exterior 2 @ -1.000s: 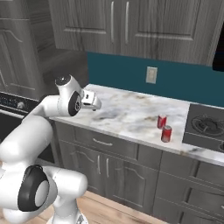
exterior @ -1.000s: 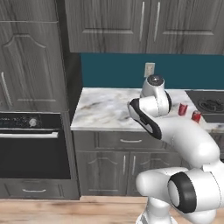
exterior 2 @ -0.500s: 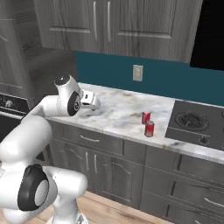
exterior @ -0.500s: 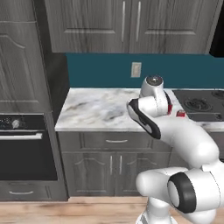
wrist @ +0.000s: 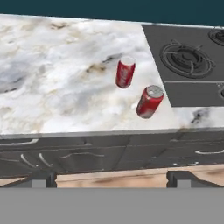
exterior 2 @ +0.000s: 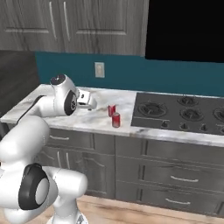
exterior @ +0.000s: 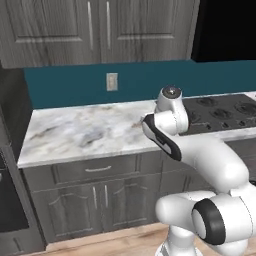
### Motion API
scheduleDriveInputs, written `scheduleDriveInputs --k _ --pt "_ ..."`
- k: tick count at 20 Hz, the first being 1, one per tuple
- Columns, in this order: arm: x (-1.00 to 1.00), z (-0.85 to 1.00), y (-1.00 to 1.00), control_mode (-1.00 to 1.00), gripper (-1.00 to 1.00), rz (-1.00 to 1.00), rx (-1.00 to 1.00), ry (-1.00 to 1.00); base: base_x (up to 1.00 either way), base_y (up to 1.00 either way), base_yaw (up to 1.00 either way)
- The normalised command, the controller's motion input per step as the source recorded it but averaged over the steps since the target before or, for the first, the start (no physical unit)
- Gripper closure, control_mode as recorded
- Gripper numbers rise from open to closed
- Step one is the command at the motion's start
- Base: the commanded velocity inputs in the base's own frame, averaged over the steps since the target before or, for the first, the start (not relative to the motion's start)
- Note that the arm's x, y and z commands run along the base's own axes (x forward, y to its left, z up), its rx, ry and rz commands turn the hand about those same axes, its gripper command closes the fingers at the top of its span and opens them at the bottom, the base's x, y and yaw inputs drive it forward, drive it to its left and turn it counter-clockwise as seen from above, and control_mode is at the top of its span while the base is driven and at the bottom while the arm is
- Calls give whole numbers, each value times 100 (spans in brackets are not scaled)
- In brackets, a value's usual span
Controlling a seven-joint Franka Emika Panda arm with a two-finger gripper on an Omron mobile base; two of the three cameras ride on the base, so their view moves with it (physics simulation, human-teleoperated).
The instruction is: Four empty soda cans are scattered around the kitchen. Gather all the cans and cluster them next to the stove for recycling.
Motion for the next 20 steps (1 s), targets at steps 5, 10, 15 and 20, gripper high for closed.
scheduleDriveInputs --k 5,10,15,20 --pt "0 0 0 100 -100 0 0 0 0 -25 -43" --pt "0 0 0 100 -100 0 0 0 0 -18 -45" --pt "0 0 0 100 -100 0 0 0 0 -13 -45" --pt "0 0 0 100 -100 0 0 0 0 -16 -45"
